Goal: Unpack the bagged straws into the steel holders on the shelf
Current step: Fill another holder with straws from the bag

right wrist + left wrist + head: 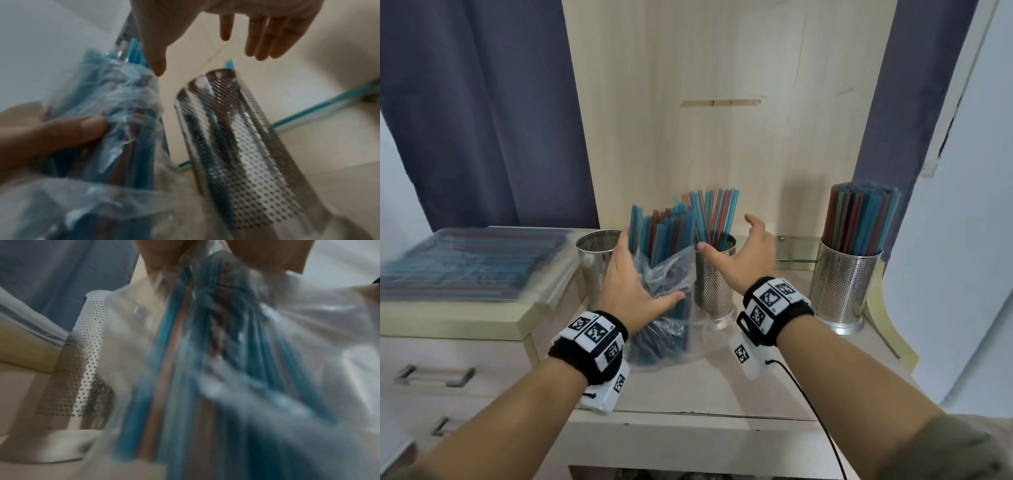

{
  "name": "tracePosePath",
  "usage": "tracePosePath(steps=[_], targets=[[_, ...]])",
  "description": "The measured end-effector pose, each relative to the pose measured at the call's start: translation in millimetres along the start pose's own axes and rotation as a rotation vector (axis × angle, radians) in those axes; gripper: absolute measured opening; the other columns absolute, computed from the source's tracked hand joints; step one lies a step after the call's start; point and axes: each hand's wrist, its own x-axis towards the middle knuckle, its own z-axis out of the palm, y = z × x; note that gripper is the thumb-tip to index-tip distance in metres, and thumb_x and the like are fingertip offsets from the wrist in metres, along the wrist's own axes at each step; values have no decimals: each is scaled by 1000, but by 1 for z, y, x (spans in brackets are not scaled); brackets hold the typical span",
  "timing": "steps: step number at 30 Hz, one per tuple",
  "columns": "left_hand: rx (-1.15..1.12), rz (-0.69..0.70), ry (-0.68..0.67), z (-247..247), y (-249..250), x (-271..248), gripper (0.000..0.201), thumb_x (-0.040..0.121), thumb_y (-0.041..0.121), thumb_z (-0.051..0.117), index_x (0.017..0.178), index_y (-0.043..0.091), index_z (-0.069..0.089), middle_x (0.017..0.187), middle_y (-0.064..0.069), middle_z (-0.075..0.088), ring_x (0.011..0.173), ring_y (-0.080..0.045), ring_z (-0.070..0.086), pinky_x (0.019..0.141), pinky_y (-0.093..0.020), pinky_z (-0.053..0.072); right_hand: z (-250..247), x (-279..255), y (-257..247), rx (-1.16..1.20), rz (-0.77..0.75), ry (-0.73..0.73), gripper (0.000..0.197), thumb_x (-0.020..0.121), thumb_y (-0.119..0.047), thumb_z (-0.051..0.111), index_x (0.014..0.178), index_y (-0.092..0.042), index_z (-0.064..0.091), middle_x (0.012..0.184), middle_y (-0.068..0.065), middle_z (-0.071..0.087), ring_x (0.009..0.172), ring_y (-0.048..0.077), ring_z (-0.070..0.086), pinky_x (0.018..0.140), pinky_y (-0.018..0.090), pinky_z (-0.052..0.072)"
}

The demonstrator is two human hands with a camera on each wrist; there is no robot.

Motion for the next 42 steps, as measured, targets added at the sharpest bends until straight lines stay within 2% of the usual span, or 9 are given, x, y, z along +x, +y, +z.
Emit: tracePosePath(steps=[6,13,17,21,25,28,34,37,42], targets=[[45,-22,88,15,-8,10,144,52,44,93,154,13,-3,160,-10,17,145,-26,26,113,-33,24,1,15,15,167,119,-368,128,64,-49,88,156,-20,3,151,8,43,136,25,45,111,38,37],[-73,12,211,34,-13,13,128,64,28,90,152,1,2,158,-15,16,144,-17,18,114,-18,11,-26,15,29,124,125,-274,107,69,-35,88,151,-11,23,131,-4,55,115,14,56,93,21,39],[-92,-11,165,39,-24,19,123,69,33,86,153,4,1,157,-14,17,146,-25,20,118,-32,17,-57,17,54,92,123,-193,80,66,-33,90,128,-20,41,113,-11,58,105,10,59,87,22,44],[-39,-18,114,46,-28,24,117,74,36,82,153,2,3,157,-15,18,146,-24,20,114,-27,15,-75,17,65,-25,137,-174,100,69,-41,87,146,-16,28,125,-4,54,113,14,55,94,26,42],[-48,-50,101,46,-32,26,113,76,34,81,153,3,5,157,-15,20,145,-23,21,112,-22,15,-69,-1,33,-258,-264,64,100,77,-41,77,153,-11,20,146,18,38,137,31,32,114,41,28],[-52,-41,92,45,-30,24,115,76,34,82,154,4,3,159,-12,17,145,-19,19,111,-19,13,-54,-14,-12,-185,-501,-115,78,87,-35,67,151,-12,29,144,9,45,134,20,39,112,31,31],[-153,-25,33,44,-30,24,118,70,29,86,154,12,4,156,3,23,135,4,25,107,-4,20,-9,19,-41,204,-56,-576,77,84,-30,74,147,-14,32,148,6,44,136,20,42,113,42,37],[-97,-44,0,44,-30,22,123,70,35,85,155,12,-2,161,-6,16,142,-7,19,113,-22,15,4,34,-35,309,-66,-577,53,82,-22,78,127,-18,50,127,4,62,119,21,59,105,47,46],[-54,-43,-8,44,-28,20,125,73,41,81,154,6,-7,161,-9,10,142,-10,19,108,-16,10,17,31,-30,314,-165,-471,53,80,-22,80,128,-12,57,117,1,69,108,16,65,99,43,52]])
